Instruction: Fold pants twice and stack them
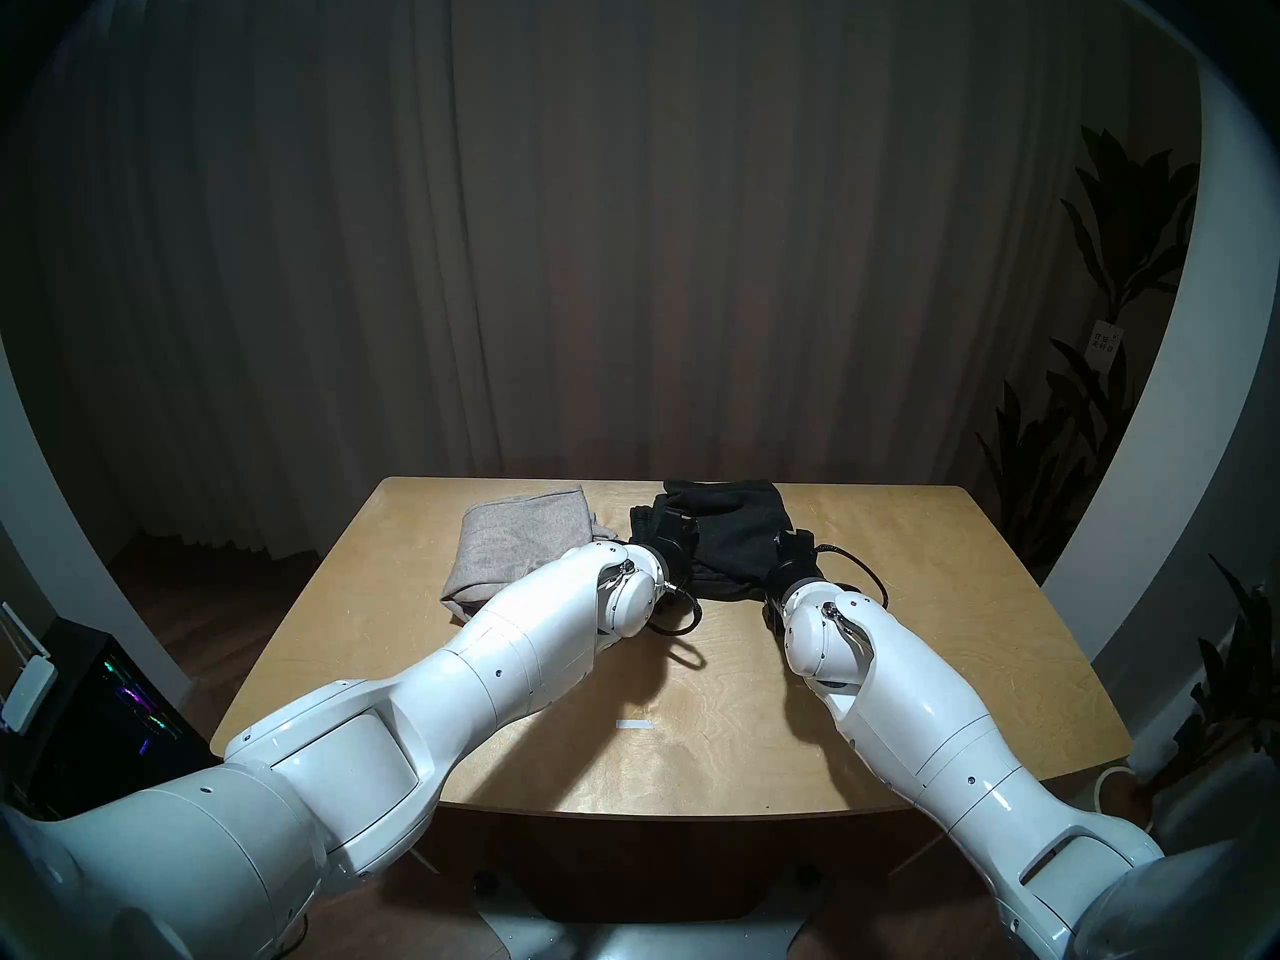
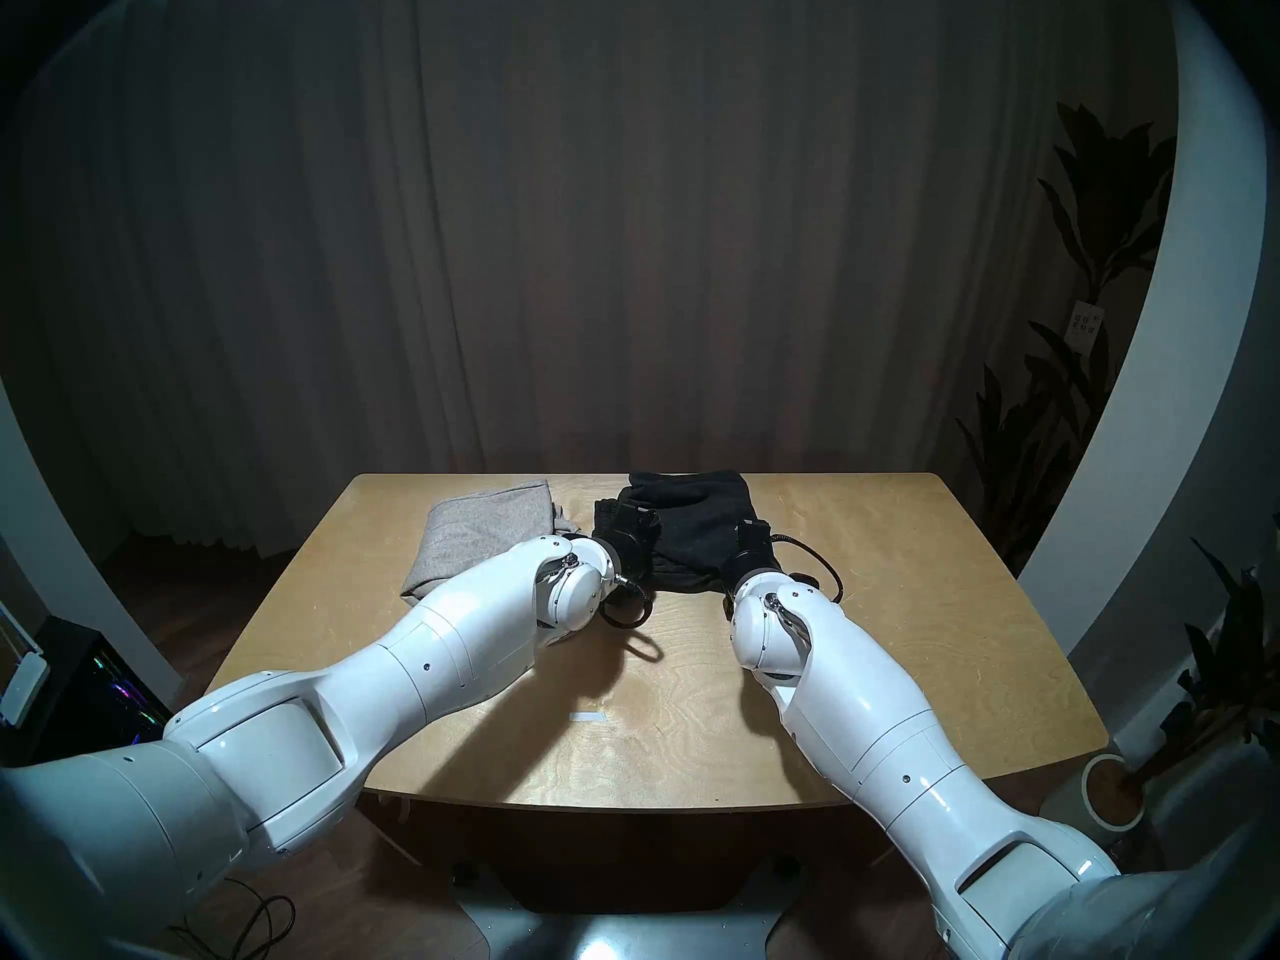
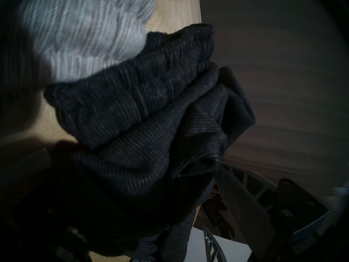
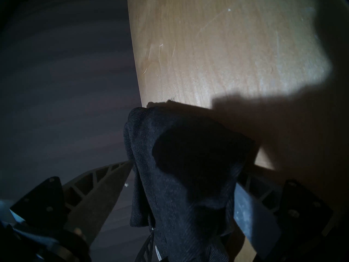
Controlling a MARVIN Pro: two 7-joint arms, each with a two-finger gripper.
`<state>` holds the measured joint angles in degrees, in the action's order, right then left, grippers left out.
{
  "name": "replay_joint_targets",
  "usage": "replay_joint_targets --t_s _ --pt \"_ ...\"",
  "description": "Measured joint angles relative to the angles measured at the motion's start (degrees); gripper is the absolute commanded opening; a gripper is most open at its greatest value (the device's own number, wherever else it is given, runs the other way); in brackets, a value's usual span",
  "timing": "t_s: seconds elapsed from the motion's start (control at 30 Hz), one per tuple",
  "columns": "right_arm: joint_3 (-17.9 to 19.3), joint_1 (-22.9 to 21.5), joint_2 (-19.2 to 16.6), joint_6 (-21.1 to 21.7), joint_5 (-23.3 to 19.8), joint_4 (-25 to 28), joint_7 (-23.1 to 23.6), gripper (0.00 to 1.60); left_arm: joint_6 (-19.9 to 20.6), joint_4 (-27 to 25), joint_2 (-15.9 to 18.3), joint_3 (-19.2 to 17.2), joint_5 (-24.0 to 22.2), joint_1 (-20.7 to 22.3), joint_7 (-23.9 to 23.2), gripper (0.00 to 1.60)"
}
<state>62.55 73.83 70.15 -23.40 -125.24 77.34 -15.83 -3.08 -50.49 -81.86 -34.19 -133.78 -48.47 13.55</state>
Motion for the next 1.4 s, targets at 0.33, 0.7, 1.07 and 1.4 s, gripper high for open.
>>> replay_joint_targets --t_s 0.33,0.7,1.07,1.4 --pt "-0.4 -1.0 0.3 0.1 -0.6 -1.5 0.1 0.57 1.0 2.6 -1.0 0.2 -0.4 0.7 -0.1 1.00" --pt "-0.2 -1.2 0.5 -0.2 -1.5 -1.9 0.5 0.00 1.8 4.0 -1.7 0.2 -0.4 1.2 -0.7 0.00" --pt "2.0 0.1 1.3 -0.8 -3.9 -1.1 2.0 0.00 1.7 2.0 -0.5 1.2 1.5 0.0 -3.9 0.00" --pt "4.2 0.2 2.8 -1.6 -5.8 0.3 5.8 0.00 2.7 -1.1 1.9 2.4 3.5 -2.0 -9.7 0.00"
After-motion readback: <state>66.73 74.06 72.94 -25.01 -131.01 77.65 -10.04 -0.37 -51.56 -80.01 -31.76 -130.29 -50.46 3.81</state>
